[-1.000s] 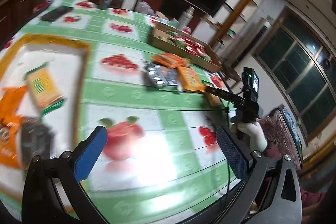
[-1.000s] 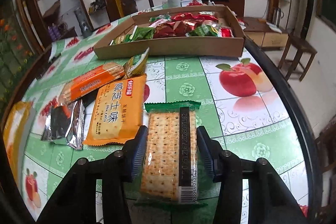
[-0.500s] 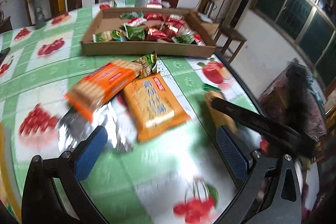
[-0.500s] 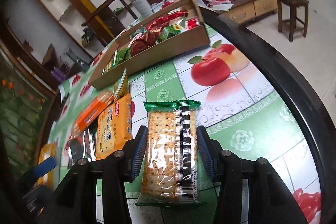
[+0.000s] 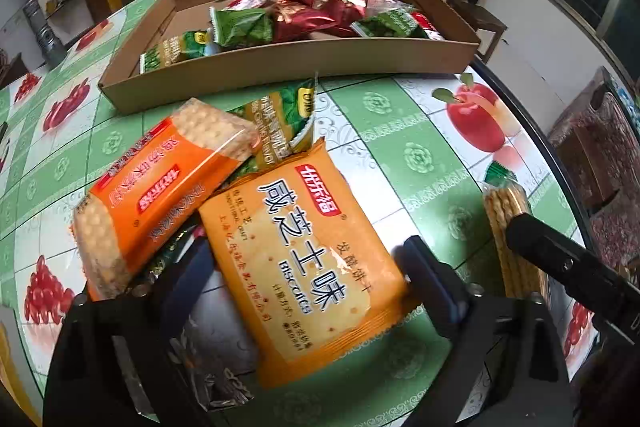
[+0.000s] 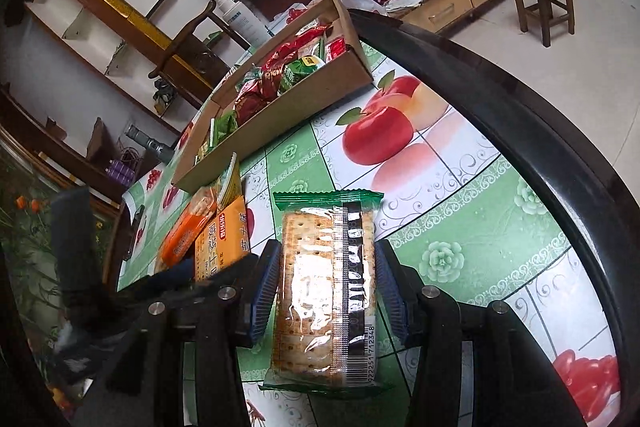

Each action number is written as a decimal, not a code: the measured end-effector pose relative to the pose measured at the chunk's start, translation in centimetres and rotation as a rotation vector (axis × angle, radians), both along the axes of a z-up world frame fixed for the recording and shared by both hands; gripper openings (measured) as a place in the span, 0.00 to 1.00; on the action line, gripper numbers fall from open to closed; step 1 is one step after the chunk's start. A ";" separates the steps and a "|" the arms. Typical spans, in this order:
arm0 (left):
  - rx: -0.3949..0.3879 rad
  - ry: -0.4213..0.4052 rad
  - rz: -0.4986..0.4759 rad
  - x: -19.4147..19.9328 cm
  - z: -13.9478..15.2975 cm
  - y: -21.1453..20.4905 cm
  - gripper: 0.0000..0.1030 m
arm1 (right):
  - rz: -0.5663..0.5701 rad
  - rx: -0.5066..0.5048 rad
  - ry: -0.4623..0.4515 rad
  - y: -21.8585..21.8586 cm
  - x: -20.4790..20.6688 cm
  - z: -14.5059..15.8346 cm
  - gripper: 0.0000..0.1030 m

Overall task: Organize snacks
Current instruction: 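Grasp a green-ended cracker pack with the right tool while the left tool grasps the yellow cheese biscuit pack, then carry both packs over the tray and release the yellow pack from the left tool, then open the right tool to drop the green-ended cracker pack into the tray, then reach the right tool to the orange cracker pack and grasp it, then lift the orange cracker pack with the right tool while the left tool reaches the silver foil packet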

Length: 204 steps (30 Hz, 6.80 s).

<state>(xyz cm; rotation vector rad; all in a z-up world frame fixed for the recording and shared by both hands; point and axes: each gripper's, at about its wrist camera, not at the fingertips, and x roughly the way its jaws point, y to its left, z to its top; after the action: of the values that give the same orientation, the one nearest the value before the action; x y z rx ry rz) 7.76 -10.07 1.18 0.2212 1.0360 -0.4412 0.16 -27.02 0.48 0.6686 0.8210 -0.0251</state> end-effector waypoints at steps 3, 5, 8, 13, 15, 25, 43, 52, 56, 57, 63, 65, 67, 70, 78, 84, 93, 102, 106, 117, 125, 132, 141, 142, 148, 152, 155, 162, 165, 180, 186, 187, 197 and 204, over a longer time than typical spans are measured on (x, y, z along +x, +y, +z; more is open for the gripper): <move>-0.082 0.003 0.000 -0.3 0.7 1.1 0.67 | 0.003 -0.024 0.002 0.4 0.1 0.1 0.48; -0.089 -0.015 0.006 -0.8 1.0 1.7 0.67 | 0.008 -0.035 0.001 0.6 0.2 0.2 0.47; -0.122 -0.013 -0.006 -2.1 1.6 2.5 0.67 | 0.014 -0.047 -0.002 0.9 0.3 0.2 0.48; -0.212 0.002 -0.008 -4.9 3.2 4.4 0.67 | 0.012 -0.095 -0.031 1.5 0.3 0.7 0.48; -0.272 0.020 0.004 -6.4 3.8 6.0 0.67 | 0.014 -0.116 -0.040 1.8 0.2 0.8 0.48; -0.460 -0.030 0.133 -12.6 6.4 15.9 0.67 | 0.047 -0.149 -0.043 2.8 0.7 0.4 0.47; -0.553 -0.263 0.580 -19.0 7.5 38.0 0.67 | 0.275 -0.142 -0.089 11.9 -1.1 3.4 0.46; -0.589 -0.266 0.697 -20.7 5.0 43.8 0.68 | 0.573 -0.161 -0.126 26.7 -0.9 6.4 0.46; -0.606 -0.246 0.703 -20.3 4.2 45.5 0.68 | 0.702 -0.174 -0.119 33.5 -1.2 6.6 0.46; -0.606 -0.234 0.699 -20.0 3.9 45.6 0.68 | 0.719 -0.197 -0.121 34.8 -1.4 6.5 0.46; -0.614 -0.200 0.655 -18.9 2.9 45.2 0.68 | 0.810 -0.253 -0.102 41.0 -1.2 5.1 0.45; -0.613 -0.184 0.654 -18.1 2.5 45.2 0.68 | 0.842 -0.240 -0.086 42.4 -0.7 4.7 0.10; -0.615 -0.172 0.661 -17.5 2.4 45.5 0.68 | 0.854 -0.245 -0.065 43.7 0.1 4.4 0.11; -0.632 -0.174 0.677 -17.2 2.6 46.0 0.68 | 0.863 -0.288 -0.056 45.1 0.8 3.8 0.16; -0.678 -0.171 0.652 -17.9 3.3 45.8 0.71 | 0.795 -0.251 -0.089 42.6 0.4 4.3 0.32; -0.720 -0.143 0.596 -18.5 4.1 43.6 0.74 | 0.735 -0.220 -0.123 38.6 -1.1 5.2 0.43; -0.669 -0.119 0.525 -19.3 5.4 38.8 0.76 | 0.595 -0.113 -0.091 30.7 -2.5 4.1 0.54; -0.578 -0.052 0.441 -19.5 5.5 32.6 0.76 | 0.492 -0.064 -0.088 23.4 -3.9 2.9 0.62; -0.541 -0.030 0.392 -19.2 5.6 29.6 0.76 | 0.447 -0.046 -0.059 20.2 -4.0 2.0 0.62; -0.440 0.032 0.213 -18.9 4.9 22.6 0.76 | 0.331 -0.051 -0.038 13.6 -3.8 1.9 0.62; -0.448 0.044 0.222 -19.1 4.6 23.1 0.76 | 0.274 -0.088 -0.065 11.7 -2.3 3.7 0.62; -0.471 0.064 0.222 -18.9 4.0 23.3 0.76 | 0.238 -0.080 -0.056 10.6 0.4 4.0 0.63; -0.472 0.087 0.219 -18.9 3.5 23.1 0.76 | 0.321 -0.148 -0.048 15.5 5.6 3.1 0.62; -0.470 0.087 0.220 -18.9 3.5 23.1 0.76 | 0.329 -0.164 -0.045 16.1 6.2 2.8 0.61; -0.474 0.089 0.239 -18.7 3.3 23.8 0.76 | 0.510 -0.182 -0.027 19.8 6.3 1.8 0.56; -0.482 0.100 0.225 -18.5 2.9 23.6 0.76 | 0.697 -0.061 -0.006 20.6 4.7 1.8 0.56; -0.489 0.111 0.211 -18.4 2.7 23.2 0.76 | 0.598 -0.077 -0.027 18.5 4.7 2.8 0.57; -0.491 0.129 0.197 -18.3 2.2 23.2 0.76 | 0.247 -0.125 -0.025 14.9 8.4 3.8 0.74; -0.485 0.139 0.200 -18.3 2.0 23.5 0.76 | 0.206 -0.197 -0.012 16.4 10.6 3.8 0.74; -0.499 0.152 0.187 -18.3 1.7 23.9 0.76 | 0.308 -0.274 0.100 18.2 11.9 1.2 0.62; -0.500 0.155 0.183 -18.7 1.8 23.5 0.76 | 0.322 -0.198 0.031 15.3 6.8 2.5 0.34; -0.499 0.153 0.180 -18.8 1.9 23.4 0.76 | 0.331 -0.180 0.032 14.8 5.8 2.5 0.25; -0.499 0.184 0.145 -18.9 1.6 20.7 0.76 | 0.341 -0.106 0.058 12.7 0.7 1.6 0.76; -0.477 0.168 0.147 -19.7 2.4 20.3 0.76 | 0.222 -0.213 0.076 15.3 7.4 1.8 0.82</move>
<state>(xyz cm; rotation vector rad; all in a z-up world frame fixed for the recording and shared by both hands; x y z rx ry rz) -11.93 10.26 3.53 -0.3202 1.0712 -0.5658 7.53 -11.67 2.32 0.3758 0.9474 0.0627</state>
